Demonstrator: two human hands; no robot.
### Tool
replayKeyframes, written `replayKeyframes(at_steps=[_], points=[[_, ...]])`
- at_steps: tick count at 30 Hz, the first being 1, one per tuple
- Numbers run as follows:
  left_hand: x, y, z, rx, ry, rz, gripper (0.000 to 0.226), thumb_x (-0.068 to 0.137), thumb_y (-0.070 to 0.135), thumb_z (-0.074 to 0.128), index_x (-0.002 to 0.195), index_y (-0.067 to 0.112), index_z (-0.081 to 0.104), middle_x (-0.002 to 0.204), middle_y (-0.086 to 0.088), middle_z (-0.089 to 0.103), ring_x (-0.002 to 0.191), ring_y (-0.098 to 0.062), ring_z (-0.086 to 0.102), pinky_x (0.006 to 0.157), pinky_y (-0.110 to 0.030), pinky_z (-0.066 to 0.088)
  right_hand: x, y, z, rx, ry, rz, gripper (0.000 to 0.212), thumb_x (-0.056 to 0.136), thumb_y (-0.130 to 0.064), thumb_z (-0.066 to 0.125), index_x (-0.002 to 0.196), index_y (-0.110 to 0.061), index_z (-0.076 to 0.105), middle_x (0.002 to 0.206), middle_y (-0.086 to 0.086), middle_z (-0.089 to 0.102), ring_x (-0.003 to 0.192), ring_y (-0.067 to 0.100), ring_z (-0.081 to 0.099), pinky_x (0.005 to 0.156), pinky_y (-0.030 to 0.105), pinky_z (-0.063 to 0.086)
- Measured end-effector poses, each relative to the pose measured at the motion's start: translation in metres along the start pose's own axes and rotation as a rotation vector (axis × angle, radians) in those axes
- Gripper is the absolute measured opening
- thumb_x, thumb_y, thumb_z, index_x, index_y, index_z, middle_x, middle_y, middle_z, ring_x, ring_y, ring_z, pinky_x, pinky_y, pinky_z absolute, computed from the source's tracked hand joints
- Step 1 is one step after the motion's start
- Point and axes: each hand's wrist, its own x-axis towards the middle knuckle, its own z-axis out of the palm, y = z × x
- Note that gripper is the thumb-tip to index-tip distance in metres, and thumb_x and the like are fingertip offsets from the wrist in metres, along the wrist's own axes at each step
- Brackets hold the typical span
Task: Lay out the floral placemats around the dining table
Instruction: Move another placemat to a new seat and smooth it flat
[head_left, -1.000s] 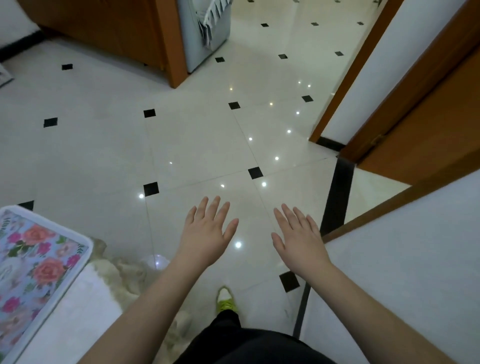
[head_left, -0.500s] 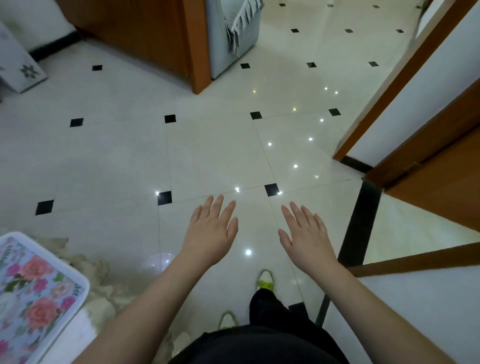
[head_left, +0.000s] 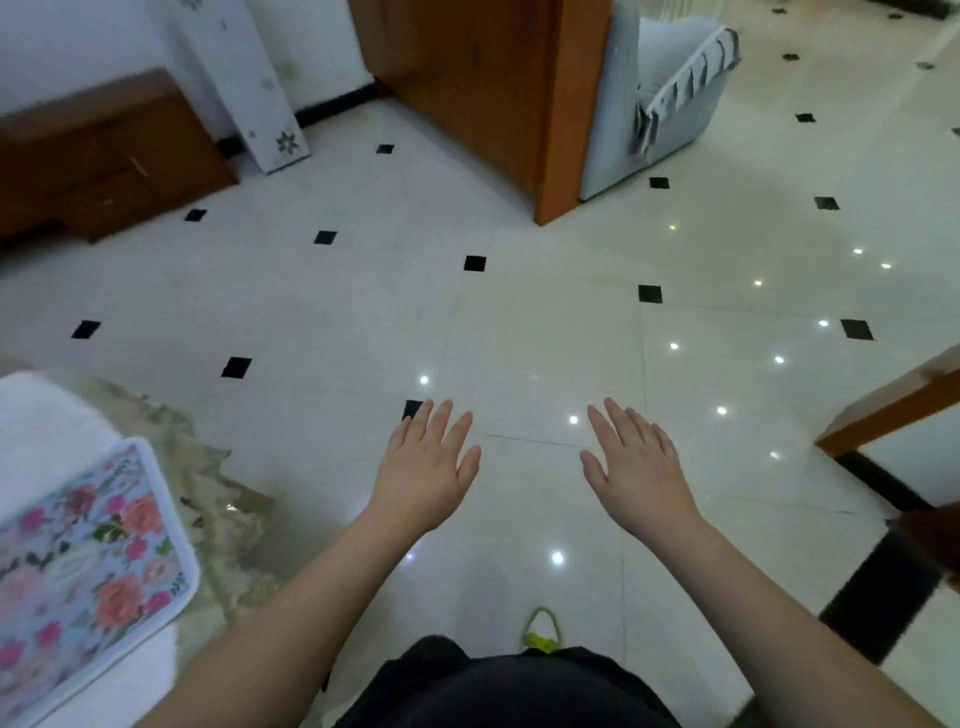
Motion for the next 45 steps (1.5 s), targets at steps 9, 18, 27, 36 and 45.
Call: replayKeyframes(at_steps=[9,18,27,36,45], points=[[-0.017,-0.055,-0.01,-0.059,0.048,-0.289,0.06,0.103,0.051,0.018,0.158,0.028,0.016,0.166,0.001,0.011,0.153,-0.025,0.003,0.122,-0.042,0.003,0.08,-0.077,-0.001,-0.046,-0.061,-0.297,0.06,0.104,-0.046,0.025,0.158,-0.025,0.009,0.166,0.0,0.005,0.152,0.023,0.004,0.122,0.04,0.003],[-0.037,-0.148,-0.002,-0.139,0.13,-0.507,0.058,0.102,0.051,0.021,0.156,0.029,0.024,0.164,-0.001,0.021,0.152,-0.023,0.011,0.122,-0.041,0.004,0.138,-0.193,0.012,-0.105,-0.092,-0.52,0.06,0.104,-0.046,0.025,0.158,-0.025,0.008,0.166,-0.001,0.004,0.152,0.022,0.003,0.121,0.039,0.001],[-0.059,-0.257,-0.012,-0.193,0.219,-0.639,0.057,0.103,0.047,0.024,0.156,0.028,0.022,0.164,-0.001,0.022,0.152,-0.022,0.011,0.122,-0.039,0.001,0.181,-0.346,0.031,-0.143,-0.122,-0.719,0.061,0.103,-0.047,0.029,0.157,-0.025,0.012,0.166,-0.001,0.008,0.152,0.023,0.005,0.121,0.04,0.004],[-0.103,-0.342,-0.001,-0.226,0.2,-0.875,0.058,0.104,0.048,0.021,0.158,0.026,0.016,0.166,-0.004,0.014,0.153,-0.023,0.004,0.121,-0.039,-0.004,0.185,-0.473,0.056,-0.23,-0.148,-0.979,0.061,0.103,-0.048,0.026,0.157,-0.027,0.009,0.166,-0.002,0.006,0.152,0.021,0.003,0.121,0.038,0.002],[-0.123,-0.376,0.014,-0.335,0.241,-1.15,0.059,0.103,0.049,0.023,0.158,0.029,0.016,0.165,-0.003,0.016,0.153,-0.023,0.005,0.121,-0.04,-0.006,0.195,-0.572,0.082,-0.272,-0.254,-1.277,0.061,0.102,-0.048,0.028,0.157,-0.025,0.013,0.166,0.001,0.009,0.152,0.023,0.006,0.121,0.04,0.004]])
